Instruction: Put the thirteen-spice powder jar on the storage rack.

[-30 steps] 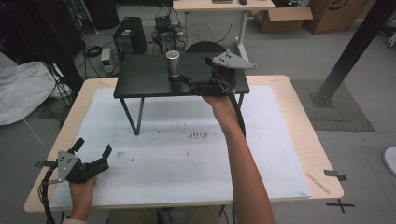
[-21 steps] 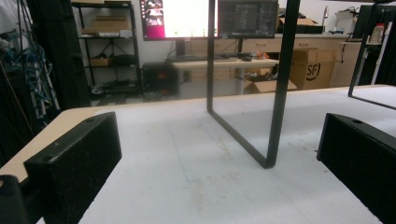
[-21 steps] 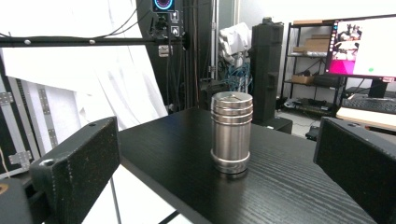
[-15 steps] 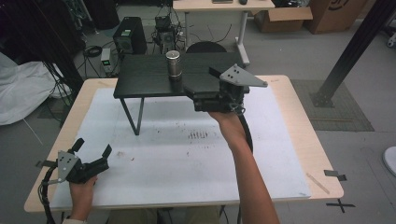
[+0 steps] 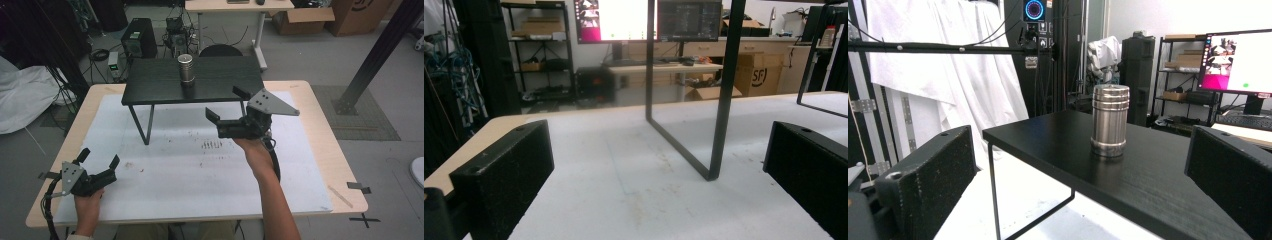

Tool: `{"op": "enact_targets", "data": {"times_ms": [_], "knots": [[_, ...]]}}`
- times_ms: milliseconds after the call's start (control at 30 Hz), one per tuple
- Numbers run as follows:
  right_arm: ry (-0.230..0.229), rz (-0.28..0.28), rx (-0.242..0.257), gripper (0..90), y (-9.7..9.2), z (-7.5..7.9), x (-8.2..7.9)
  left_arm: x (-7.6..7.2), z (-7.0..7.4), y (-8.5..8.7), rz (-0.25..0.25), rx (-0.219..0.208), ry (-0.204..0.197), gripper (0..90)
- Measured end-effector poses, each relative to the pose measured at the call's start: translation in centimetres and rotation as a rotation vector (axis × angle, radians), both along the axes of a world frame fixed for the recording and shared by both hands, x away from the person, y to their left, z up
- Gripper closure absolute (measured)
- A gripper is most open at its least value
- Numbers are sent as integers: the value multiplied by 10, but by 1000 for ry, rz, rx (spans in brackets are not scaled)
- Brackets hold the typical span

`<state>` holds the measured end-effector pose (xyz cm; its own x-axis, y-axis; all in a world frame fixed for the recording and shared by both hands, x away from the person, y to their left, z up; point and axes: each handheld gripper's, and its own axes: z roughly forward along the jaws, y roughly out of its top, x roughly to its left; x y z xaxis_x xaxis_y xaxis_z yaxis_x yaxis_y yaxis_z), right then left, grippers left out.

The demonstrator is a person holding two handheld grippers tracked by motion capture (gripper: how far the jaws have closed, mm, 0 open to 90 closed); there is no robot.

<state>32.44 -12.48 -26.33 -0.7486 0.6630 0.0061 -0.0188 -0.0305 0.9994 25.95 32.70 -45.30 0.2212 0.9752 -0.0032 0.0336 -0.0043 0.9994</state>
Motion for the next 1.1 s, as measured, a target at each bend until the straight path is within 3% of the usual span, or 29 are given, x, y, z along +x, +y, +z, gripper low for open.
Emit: {"op": "enact_targets", "data": {"times_ms": [267,633,1100], "knots": [[-3,-32,-9,0,-17,-19,-17,0,0,0,0,0,0,3],[13,-95,34,0,-47,-54,-35,0,0,0,0,2,0,3],[23,-188,46,2,-73,-93,-41,0,0,0,0,3,2,3]]}}
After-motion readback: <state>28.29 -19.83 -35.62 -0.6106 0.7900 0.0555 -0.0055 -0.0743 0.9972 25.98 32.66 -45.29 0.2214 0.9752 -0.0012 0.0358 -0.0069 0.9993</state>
